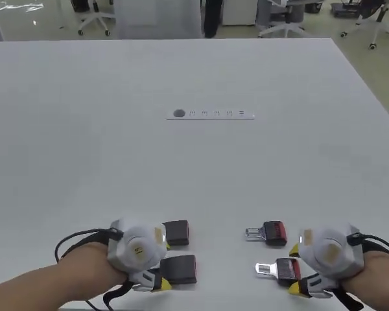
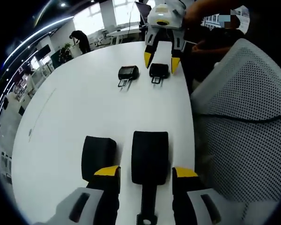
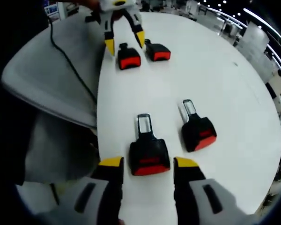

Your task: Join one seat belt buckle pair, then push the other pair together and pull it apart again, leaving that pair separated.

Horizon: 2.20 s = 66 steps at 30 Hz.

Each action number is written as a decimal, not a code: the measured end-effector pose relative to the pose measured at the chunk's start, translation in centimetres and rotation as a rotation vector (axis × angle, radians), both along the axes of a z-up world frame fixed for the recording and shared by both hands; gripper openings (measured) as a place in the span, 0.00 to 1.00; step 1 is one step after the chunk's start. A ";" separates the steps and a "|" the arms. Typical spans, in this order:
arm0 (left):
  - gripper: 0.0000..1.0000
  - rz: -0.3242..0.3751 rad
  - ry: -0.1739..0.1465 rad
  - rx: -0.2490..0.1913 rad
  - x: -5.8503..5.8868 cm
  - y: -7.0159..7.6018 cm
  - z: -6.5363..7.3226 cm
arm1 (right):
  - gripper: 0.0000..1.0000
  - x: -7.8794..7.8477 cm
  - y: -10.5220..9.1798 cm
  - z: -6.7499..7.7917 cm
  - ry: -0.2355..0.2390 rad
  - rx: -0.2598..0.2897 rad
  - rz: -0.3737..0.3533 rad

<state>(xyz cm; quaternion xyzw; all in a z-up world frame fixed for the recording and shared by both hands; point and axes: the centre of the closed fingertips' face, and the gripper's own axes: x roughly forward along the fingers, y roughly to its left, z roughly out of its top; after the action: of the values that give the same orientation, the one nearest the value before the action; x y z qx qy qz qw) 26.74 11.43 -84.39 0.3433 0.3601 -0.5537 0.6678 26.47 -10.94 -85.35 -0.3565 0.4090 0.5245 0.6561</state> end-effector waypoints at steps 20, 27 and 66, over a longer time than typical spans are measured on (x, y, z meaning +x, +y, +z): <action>0.33 -0.071 0.029 0.070 -0.6 -0.4 -1.3 | 0.34 0.2 0.0 -0.7 0.034 -0.040 0.070; 0.33 -0.073 0.037 0.078 -0.6 -0.3 -1.3 | 0.34 0.1 0.0 -0.7 0.031 -0.030 0.065; 0.33 -0.075 0.059 0.147 -0.6 -0.3 -1.5 | 0.34 0.3 10.3 -0.6 0.028 0.031 0.133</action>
<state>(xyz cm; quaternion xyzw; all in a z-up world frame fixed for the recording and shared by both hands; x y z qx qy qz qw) 26.09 11.08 -85.85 0.3884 0.4062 -0.5603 0.6085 26.76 -0.66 -85.99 -0.3653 0.3854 0.5781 0.6195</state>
